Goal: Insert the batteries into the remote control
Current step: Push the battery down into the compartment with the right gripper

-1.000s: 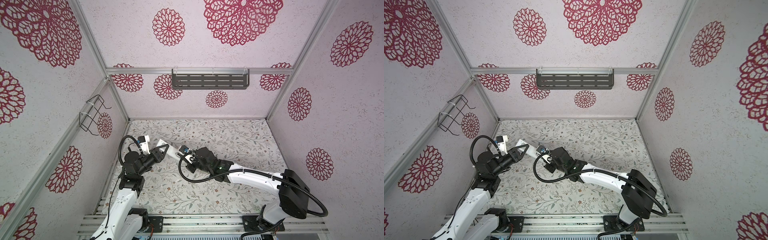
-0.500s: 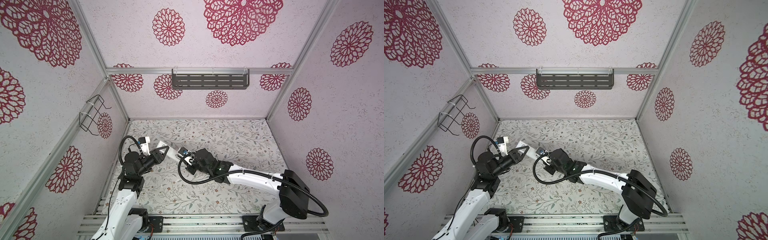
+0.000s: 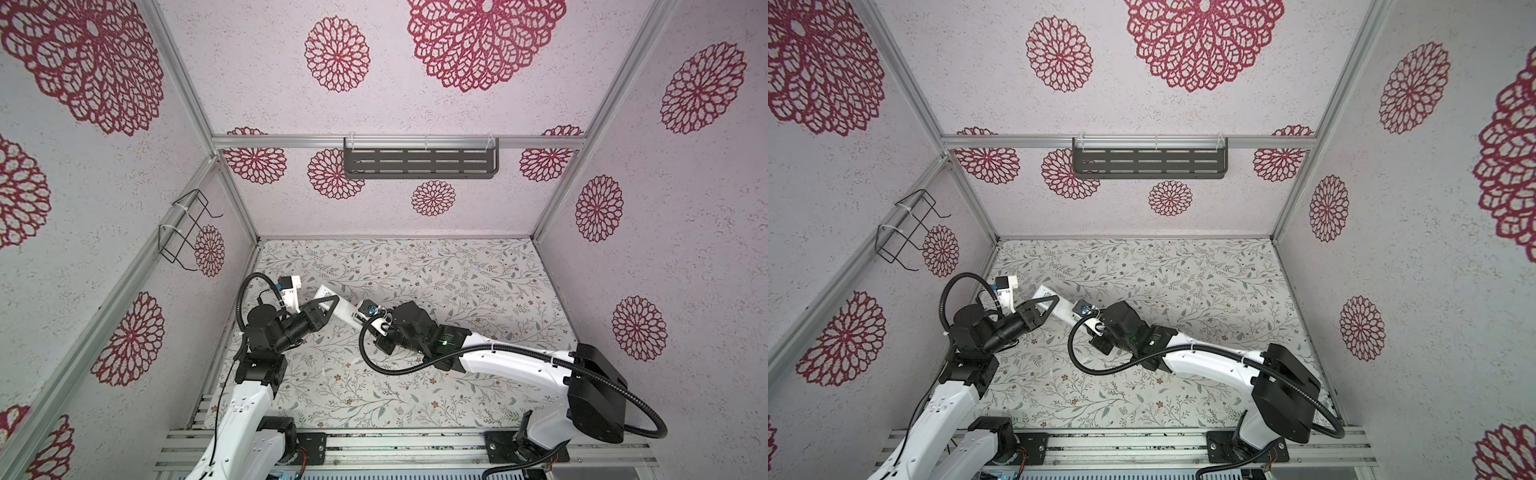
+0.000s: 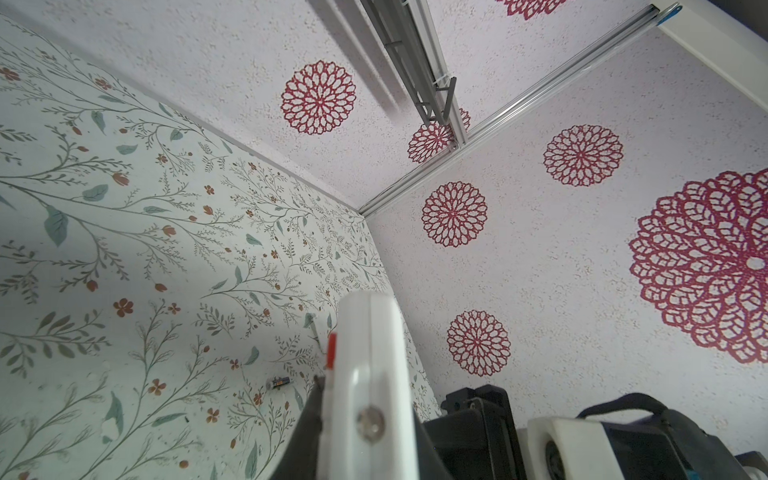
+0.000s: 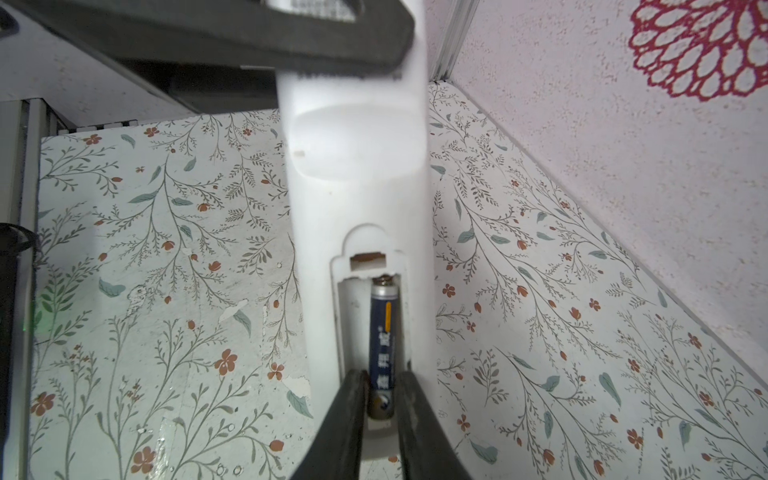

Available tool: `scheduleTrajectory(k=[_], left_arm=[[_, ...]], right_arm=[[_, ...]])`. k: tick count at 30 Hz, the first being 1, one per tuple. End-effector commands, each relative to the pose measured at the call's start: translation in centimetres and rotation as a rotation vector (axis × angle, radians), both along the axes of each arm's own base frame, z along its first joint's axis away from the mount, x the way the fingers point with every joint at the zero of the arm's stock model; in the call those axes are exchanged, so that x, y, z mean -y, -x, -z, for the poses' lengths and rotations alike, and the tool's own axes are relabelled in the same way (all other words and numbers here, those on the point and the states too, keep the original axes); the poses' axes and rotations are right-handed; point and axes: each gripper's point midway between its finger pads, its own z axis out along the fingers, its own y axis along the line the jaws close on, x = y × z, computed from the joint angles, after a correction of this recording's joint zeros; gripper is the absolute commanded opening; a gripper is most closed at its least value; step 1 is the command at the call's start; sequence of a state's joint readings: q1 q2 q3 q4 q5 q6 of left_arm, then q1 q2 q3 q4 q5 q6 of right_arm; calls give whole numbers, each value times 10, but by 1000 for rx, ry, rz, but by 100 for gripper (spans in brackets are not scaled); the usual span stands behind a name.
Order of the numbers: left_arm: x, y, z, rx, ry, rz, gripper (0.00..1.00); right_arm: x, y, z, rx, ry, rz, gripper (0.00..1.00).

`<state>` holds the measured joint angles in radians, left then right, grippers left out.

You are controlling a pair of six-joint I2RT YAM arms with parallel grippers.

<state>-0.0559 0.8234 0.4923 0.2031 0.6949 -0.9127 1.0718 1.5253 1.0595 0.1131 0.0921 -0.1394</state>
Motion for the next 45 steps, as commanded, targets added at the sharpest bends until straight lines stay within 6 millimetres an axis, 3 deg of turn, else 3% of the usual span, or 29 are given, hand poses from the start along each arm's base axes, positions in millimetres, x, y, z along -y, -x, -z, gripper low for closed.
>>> scheduleTrajectory(k=[1,12,34,41,45], left_arm=[[22,26,-37,81,69,178,5],[15,20,-29,65,62,142,5],[11,16,-25,58,57,130,5],[10,13,-23,56,55,128,5],[10,12,-22,54,54,123,5]], right_arm=[[23,-8,29,-29,112,70,26],[35,-1,21,-35,93,74,28],[22,44,4,-137,19,-182,34],[26,50,-17,-182,-81,-248,42],[27,52,-20,-209,-98,-278,46]])
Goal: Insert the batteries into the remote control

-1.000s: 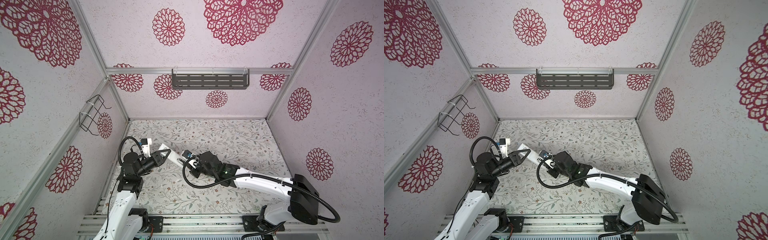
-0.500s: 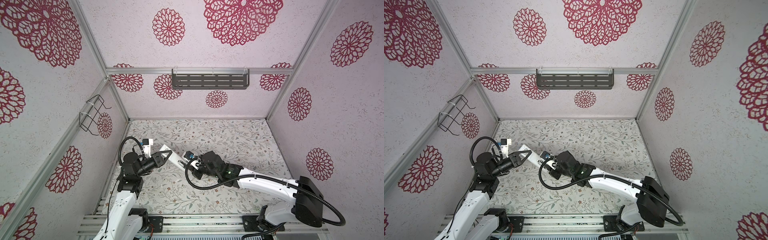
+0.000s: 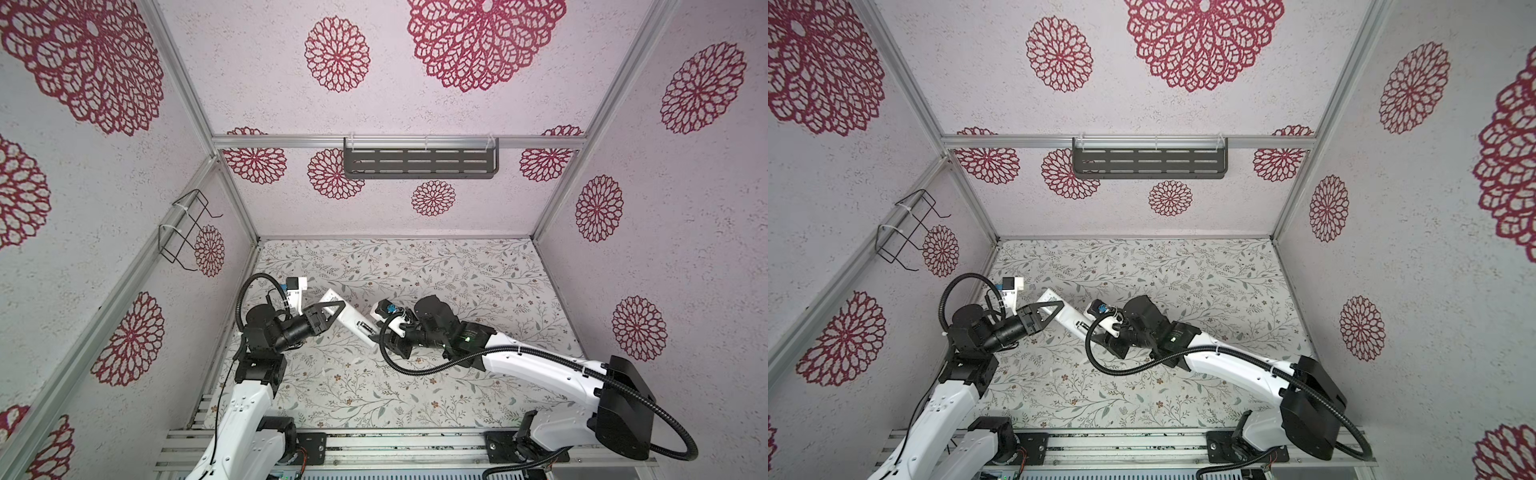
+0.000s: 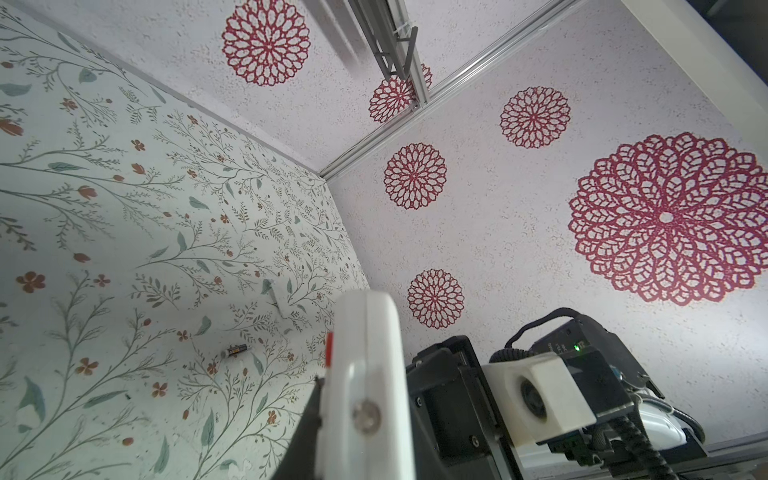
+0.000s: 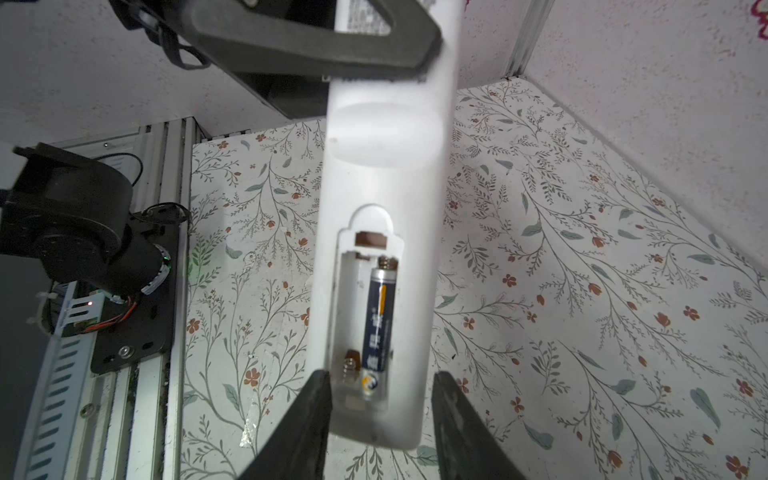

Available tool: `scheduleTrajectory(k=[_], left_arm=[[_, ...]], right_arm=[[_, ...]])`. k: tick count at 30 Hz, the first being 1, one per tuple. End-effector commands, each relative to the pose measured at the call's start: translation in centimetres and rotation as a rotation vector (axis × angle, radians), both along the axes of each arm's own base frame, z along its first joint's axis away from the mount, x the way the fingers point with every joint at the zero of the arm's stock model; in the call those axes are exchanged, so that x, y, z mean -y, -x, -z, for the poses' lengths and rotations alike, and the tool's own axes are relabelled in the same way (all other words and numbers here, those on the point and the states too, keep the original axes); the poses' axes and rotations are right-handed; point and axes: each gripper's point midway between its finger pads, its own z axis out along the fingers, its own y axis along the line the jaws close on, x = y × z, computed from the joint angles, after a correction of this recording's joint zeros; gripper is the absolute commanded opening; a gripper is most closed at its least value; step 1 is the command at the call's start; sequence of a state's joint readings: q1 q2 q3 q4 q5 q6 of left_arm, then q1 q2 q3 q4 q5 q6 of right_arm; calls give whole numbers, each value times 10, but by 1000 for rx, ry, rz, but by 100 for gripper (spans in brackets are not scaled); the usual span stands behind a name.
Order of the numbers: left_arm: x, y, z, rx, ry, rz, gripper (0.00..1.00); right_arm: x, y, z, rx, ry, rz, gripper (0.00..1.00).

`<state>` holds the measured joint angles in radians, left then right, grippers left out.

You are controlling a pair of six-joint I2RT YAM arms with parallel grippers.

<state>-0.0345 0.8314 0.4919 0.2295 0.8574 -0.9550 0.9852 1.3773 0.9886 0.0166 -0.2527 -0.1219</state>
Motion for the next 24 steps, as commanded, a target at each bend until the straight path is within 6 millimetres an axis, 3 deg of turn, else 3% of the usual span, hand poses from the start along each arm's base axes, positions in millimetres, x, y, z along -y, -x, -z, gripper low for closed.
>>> scheduleTrajectory(k=[1,6,10,14,24], left_arm=[[-3,-3,-17,68,10,-15,5],[-3,-4,-15,67,6,-13,5],[-3,-4,-16,69,7,-9,5],[-2,-4,-16,73,7,-1,5],[3,1,-21,83,26,32,6]], right_arm=[[2,16,-9,-60,-35,-71,47],[10,8,-36,-132,-172,-84,63],[21,-12,-53,-196,-248,-28,75],[25,-25,-62,-284,-284,-21,78],[10,-29,-46,-373,-236,-73,79]])
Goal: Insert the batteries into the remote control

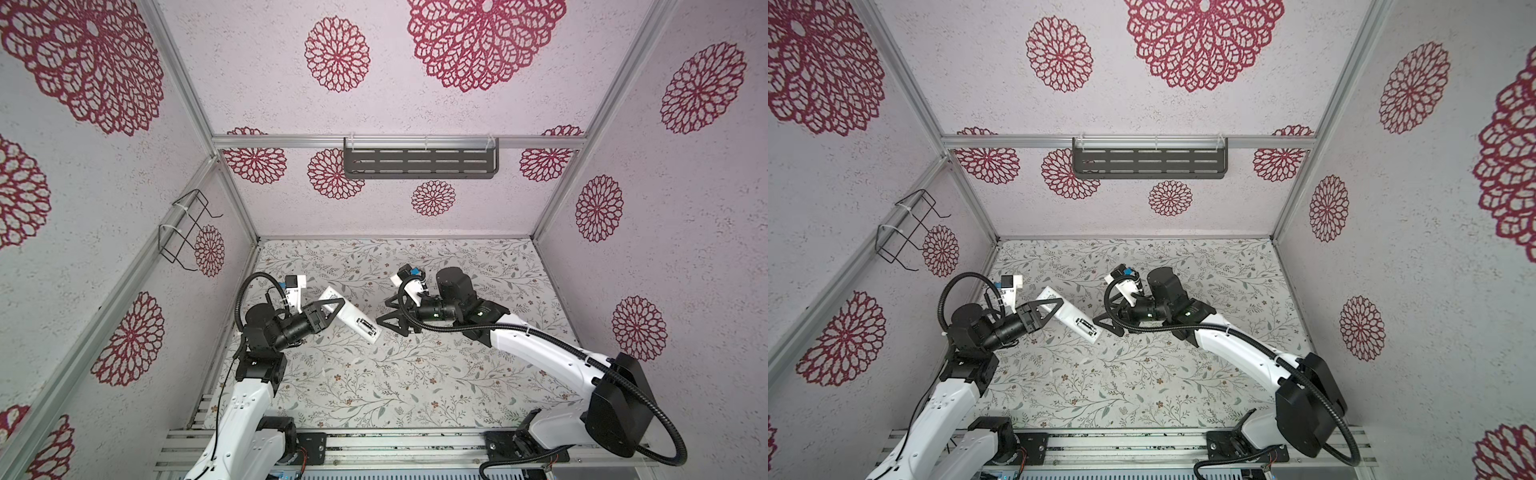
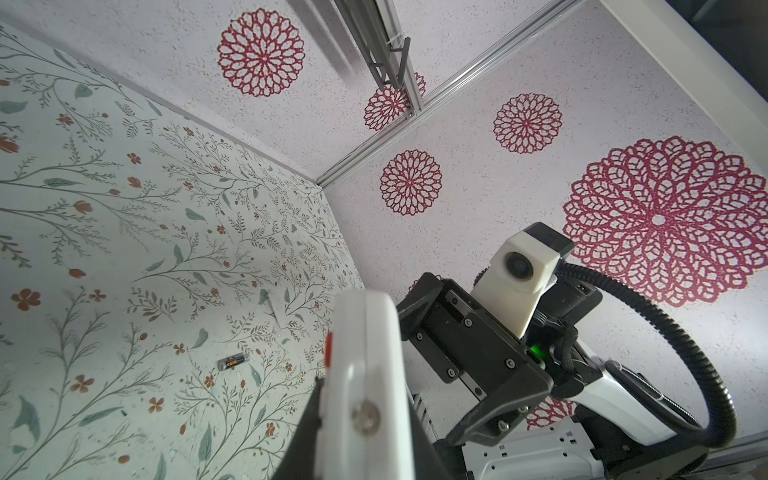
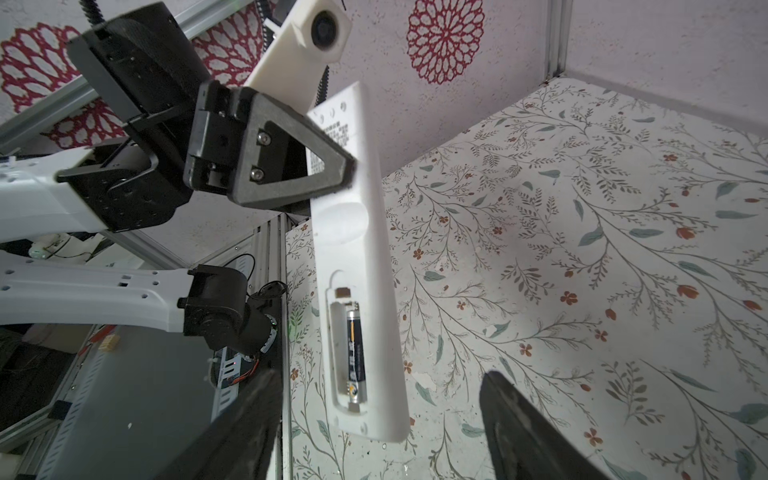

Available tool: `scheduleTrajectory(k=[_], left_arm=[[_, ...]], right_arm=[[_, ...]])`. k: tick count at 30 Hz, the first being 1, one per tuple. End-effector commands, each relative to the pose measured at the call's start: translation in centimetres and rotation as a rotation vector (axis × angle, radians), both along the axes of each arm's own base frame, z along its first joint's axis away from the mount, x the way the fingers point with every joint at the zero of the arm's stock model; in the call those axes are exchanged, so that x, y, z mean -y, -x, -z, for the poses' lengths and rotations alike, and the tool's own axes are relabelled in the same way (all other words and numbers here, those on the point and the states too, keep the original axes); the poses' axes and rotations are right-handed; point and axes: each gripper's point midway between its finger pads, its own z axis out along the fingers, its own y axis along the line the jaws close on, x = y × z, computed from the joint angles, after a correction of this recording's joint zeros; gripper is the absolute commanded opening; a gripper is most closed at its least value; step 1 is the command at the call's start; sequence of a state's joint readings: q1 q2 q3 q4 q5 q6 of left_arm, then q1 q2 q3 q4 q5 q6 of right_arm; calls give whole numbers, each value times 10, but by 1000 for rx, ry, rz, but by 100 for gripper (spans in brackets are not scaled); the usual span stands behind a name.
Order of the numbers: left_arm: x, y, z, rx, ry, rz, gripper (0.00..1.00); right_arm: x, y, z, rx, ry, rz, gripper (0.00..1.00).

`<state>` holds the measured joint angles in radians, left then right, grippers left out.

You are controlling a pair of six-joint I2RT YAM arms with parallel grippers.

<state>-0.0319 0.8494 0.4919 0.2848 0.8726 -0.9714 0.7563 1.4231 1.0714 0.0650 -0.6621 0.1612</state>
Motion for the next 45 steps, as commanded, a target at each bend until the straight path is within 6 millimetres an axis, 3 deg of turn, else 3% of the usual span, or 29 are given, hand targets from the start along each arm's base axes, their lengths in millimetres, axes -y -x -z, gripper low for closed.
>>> scheduleTrajectory(k=[1,11,16,23,29,33,40,45], left_arm=[[2,3,-15,62,17,23,6],[4,5,-18,74,29,36,6],[4,5,-18,74,30,34,6],[4,6,-20,78,32,37,6],[4,7,-20,85,32,32,6],[4,6,-19,81,32,29,6],[2,5,-18,75,33,17,6],[2,5,-18,75,33,17,6]], right_arm=[[-6,4,-2,-38,-12,-45,78],[-16,2,13,-75,-8,-78,69],[-17,0,16,-76,-9,-69,56],[-18,-4,19,-82,-9,-53,44],[-18,-7,23,-81,8,-36,40],[-18,-7,22,-81,8,-35,41],[-15,6,-10,-71,-111,-103,68],[-19,10,-15,-92,-141,-147,74]])
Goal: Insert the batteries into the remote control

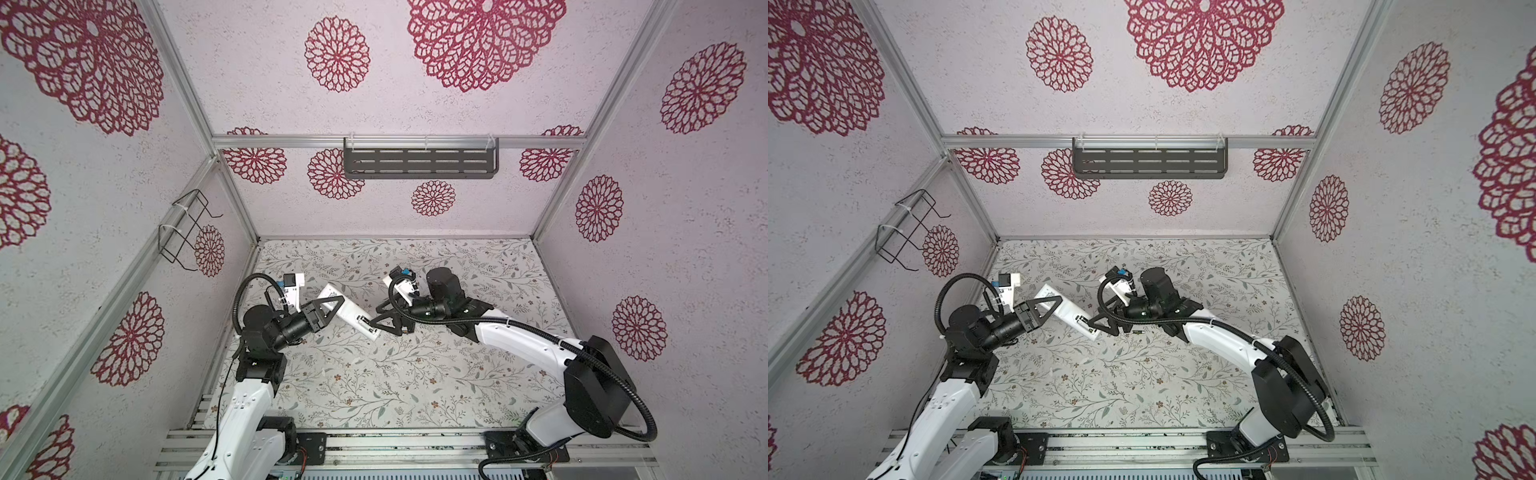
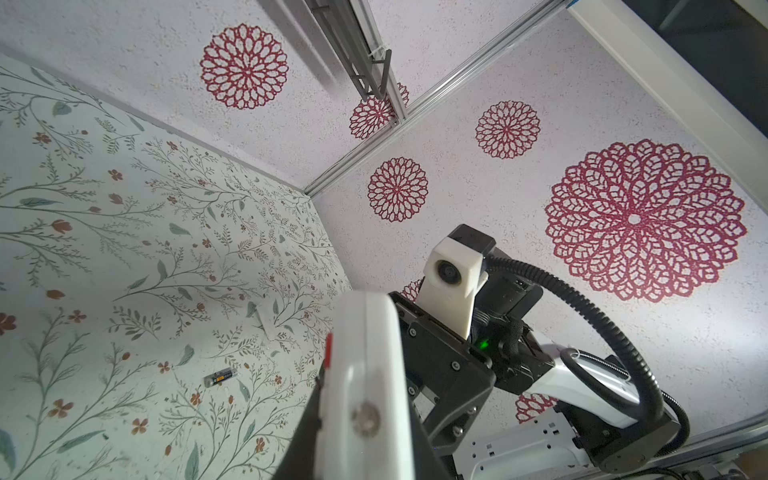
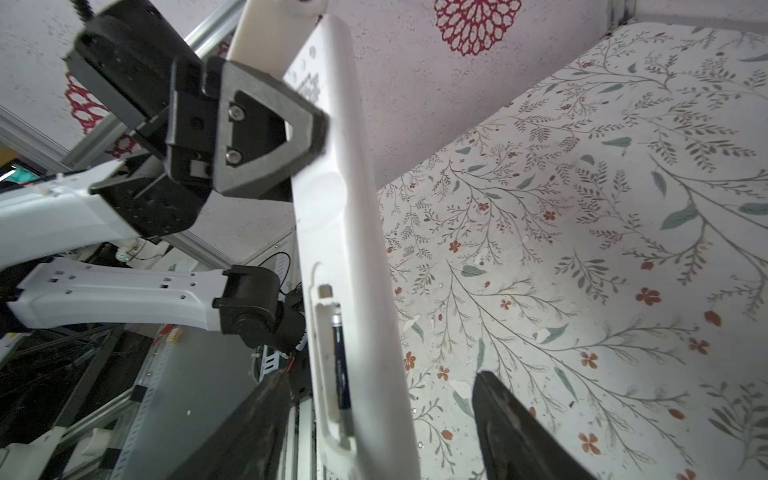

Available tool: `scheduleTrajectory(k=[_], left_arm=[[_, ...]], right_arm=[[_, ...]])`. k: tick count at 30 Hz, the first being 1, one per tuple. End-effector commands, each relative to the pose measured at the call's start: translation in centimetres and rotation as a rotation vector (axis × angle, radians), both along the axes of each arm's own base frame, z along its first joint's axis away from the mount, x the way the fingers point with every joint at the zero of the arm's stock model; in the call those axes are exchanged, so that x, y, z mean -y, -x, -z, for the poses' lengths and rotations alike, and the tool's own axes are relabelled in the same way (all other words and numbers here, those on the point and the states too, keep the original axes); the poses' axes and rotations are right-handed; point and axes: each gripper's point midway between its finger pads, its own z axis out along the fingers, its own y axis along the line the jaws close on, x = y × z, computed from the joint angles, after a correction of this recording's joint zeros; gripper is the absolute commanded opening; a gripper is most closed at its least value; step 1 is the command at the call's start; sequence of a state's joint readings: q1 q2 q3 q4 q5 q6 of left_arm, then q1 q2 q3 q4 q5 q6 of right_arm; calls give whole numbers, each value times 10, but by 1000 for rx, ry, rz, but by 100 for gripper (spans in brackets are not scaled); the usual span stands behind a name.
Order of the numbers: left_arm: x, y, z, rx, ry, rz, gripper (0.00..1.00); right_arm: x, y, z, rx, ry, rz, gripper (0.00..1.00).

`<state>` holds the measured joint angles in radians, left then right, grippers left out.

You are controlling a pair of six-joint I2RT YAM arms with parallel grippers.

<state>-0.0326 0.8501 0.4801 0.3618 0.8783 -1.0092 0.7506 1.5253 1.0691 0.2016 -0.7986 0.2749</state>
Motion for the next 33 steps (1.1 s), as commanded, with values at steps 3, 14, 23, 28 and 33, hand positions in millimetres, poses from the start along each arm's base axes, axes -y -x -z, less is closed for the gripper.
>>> scheduleTrajectory(k=[3,14,23,28,33], left_arm=[[1,5,-10,45,8,10,6],[2,7,-13,60,7,20,6],[3,8,-16,71,15,26,6],[3,8,-17,71,18,23,6],[3,8,-18,75,19,26,6]], right_arm=[[-3,6,-24,18,-78,-56,74],[-9,0,-5,-25,-57,-53,57],[-10,-2,4,-39,-43,-46,41],[-10,-3,9,-39,-29,-40,33],[-9,-3,13,-41,-22,-36,29]])
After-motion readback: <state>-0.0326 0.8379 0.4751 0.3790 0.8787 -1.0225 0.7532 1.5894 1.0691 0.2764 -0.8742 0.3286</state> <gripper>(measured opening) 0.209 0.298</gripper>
